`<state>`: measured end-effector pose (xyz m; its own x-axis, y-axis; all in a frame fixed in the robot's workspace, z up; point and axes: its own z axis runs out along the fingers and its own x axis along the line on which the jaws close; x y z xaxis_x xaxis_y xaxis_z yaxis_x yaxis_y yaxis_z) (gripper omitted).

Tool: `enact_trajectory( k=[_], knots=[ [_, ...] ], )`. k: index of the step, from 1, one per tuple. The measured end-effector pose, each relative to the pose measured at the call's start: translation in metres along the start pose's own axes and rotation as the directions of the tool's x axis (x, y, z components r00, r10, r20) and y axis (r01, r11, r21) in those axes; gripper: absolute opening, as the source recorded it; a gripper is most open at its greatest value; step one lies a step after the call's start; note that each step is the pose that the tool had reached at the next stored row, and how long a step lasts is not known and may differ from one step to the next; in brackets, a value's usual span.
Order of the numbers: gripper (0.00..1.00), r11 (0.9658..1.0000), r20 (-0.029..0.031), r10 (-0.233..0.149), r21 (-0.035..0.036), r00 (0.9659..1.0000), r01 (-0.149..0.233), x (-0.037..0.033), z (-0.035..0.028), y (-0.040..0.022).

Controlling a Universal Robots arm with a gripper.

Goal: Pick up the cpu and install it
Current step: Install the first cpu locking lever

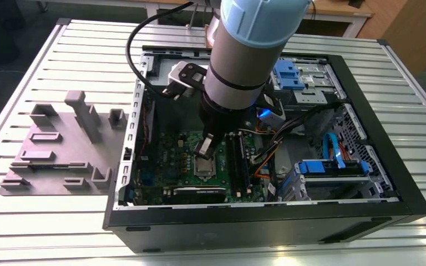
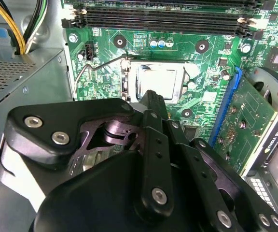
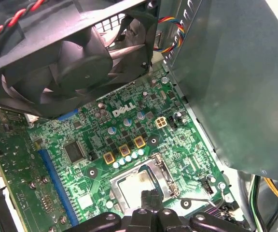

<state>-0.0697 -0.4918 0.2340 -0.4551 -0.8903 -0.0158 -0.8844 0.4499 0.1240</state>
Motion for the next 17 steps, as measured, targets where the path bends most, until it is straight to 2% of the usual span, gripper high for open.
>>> enact_trajectory(
  k=[4, 8, 13, 17],
  knots=[
    [0.10, 1.0000, 0.0001, 0.000, 0.0000, 1.0000, 0.000, 0.0000, -0.0001, 0.0000],
    [0.10, 1.0000, 0.0002, 0.000, 0.0000, 1.0000, 0.000, 0.0000, -0.0032, 0.0004],
    [0.10, 1.0000, 0.0004, 0.000, 0.0005, 1.0000, 0.000, -0.0004, -0.0090, 0.0012],
    [0.10, 1.0000, 0.0006, 0.000, 0.0010, 1.0000, 0.000, -0.0008, -0.0165, 0.0023]
  ],
)
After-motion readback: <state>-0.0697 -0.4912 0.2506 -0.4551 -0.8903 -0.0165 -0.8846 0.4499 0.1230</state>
